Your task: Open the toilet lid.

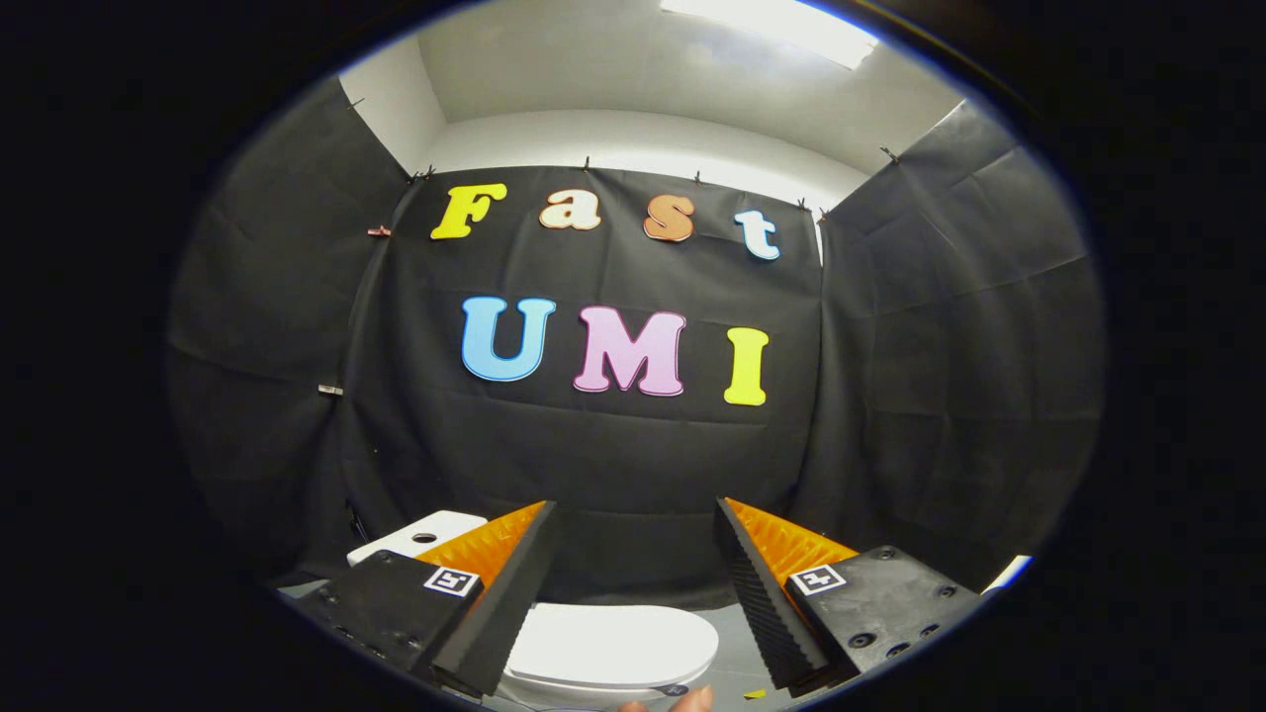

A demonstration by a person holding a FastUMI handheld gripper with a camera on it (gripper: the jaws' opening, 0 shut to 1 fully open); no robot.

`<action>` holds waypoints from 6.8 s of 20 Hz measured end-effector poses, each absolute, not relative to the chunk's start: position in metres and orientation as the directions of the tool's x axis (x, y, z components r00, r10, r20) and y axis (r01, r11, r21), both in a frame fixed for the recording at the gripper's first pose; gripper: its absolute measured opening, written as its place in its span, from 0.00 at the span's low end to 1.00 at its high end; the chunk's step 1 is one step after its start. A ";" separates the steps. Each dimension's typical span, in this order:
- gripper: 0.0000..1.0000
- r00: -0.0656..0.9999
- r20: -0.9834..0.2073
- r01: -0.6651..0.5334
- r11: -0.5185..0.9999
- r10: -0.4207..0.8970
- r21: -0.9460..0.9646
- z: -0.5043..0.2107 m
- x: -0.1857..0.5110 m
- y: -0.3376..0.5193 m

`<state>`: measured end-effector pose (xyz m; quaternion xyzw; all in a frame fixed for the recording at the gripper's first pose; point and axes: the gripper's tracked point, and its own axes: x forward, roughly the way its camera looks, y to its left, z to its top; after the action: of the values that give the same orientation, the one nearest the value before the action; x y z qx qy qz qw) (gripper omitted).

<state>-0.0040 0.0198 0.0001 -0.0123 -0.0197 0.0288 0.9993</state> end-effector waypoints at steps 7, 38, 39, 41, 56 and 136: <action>0.98 0.991 0.098 -0.081 0.994 0.088 -0.071 -0.045 0.009 0.027; 0.98 0.788 -0.474 0.105 0.672 0.394 0.733 -0.479 0.055 -0.092; 0.98 0.772 -0.492 0.127 0.659 0.403 0.741 -0.490 0.056 -0.096; 0.98 0.729 -0.534 0.162 0.650 0.428 0.742 -0.514 0.053 -0.104; 0.59 0.563 -0.604 0.276 0.561 0.564 0.781 -0.591 0.051 -0.072; 0.98 0.861 -0.490 -0.132 0.990 0.139 0.048 -0.280 0.069 0.259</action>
<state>0.0691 0.2595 -0.2798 0.0065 0.2544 0.0701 0.9645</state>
